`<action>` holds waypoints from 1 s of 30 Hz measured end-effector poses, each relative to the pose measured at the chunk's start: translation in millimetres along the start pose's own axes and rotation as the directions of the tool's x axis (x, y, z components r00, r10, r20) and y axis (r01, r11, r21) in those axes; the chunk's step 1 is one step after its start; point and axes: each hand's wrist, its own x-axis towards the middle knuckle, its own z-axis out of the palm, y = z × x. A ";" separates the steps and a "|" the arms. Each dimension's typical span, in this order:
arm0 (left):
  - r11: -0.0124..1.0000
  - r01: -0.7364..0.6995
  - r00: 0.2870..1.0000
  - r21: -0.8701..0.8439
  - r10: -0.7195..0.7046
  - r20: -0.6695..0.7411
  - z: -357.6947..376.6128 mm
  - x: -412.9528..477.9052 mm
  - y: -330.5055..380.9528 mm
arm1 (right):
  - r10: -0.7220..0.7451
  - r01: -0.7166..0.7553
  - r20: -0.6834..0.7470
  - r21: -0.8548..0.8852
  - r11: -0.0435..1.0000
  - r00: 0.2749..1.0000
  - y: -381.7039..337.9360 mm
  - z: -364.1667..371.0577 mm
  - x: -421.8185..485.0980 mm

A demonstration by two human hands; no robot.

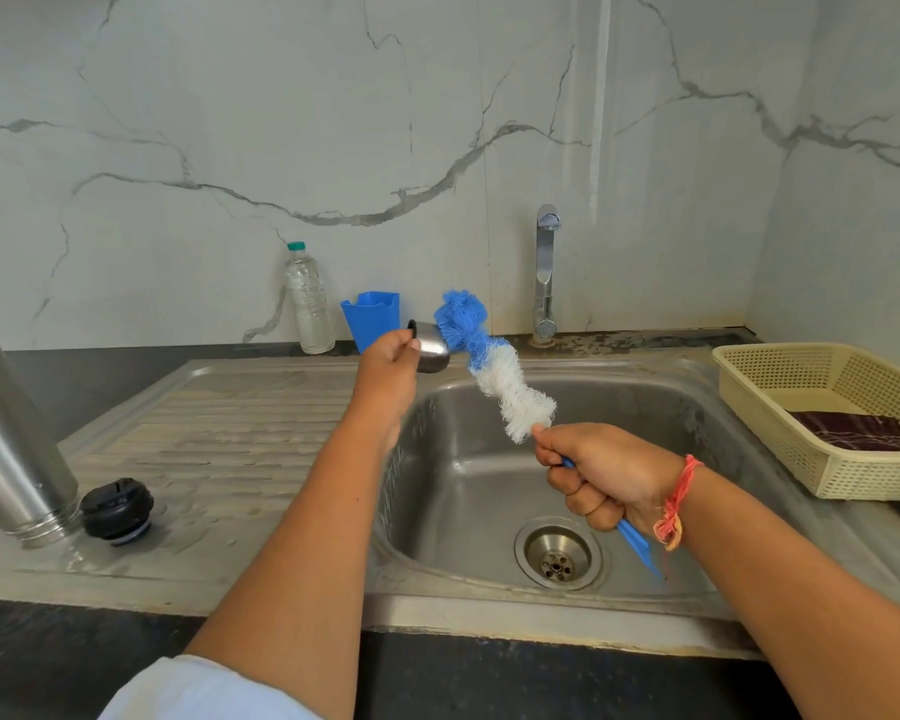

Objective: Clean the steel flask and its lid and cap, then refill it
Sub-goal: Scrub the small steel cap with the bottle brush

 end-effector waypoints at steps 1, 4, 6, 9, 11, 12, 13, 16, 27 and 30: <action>0.999 -0.011 0.998 0.041 0.009 0.057 2.5 -2.5 0.3 | -0.007 0.007 -0.017 -0.006 1.000 1.000 0.2 -0.3 0.8; 0.991 -0.066 0.987 0.118 0.048 0.151 8.8 -7.1 -0.6 | -0.020 0.018 -0.047 -0.035 0.999 0.999 0.7 -1.4 0.8; 0.990 -0.076 0.991 0.117 0.062 0.118 8.8 -6.5 -1.4 | -0.015 0.012 -0.034 -0.069 0.998 0.999 2.1 -1.1 -0.4; 0.992 -0.072 0.997 0.102 0.070 0.031 4.2 -5.6 -0.6 | -0.002 0.002 0.004 -0.110 0.994 1.000 2.5 3.4 -1.5; 0.988 -0.081 0.994 0.128 0.071 0.083 5.2 -7.4 -1.3 | -0.014 0.014 0.000 -0.125 0.992 1.000 1.2 6.3 -1.0; 0.985 -0.087 0.988 0.152 0.066 0.141 7.5 -9.9 -0.9 | -0.028 0.026 -0.017 -0.123 0.992 0.999 0.3 6.5 -0.7; 0.980 -0.094 0.978 0.176 0.058 0.199 10.8 -11.8 -1.4 | -0.044 0.039 -0.036 -0.114 0.993 0.998 -0.6 5.8 -0.5; 0.984 -0.095 0.974 0.152 0.060 0.217 18.2 -15.6 -0.5 | -0.058 0.053 -0.058 -0.085 0.995 0.997 -1.5 1.7 -1.4; 0.931 0.090 0.989 -0.355 -0.042 0.142 15.9 -14.0 5.5 | -0.135 0.116 -0.072 -0.225 0.968 0.988 -3.7 13.0 2.4; 0.793 0.180 0.984 -0.582 -0.134 0.121 11.4 -9.7 11.1 | -0.173 0.147 -0.058 -0.310 0.939 0.983 -1.8 13.6 1.7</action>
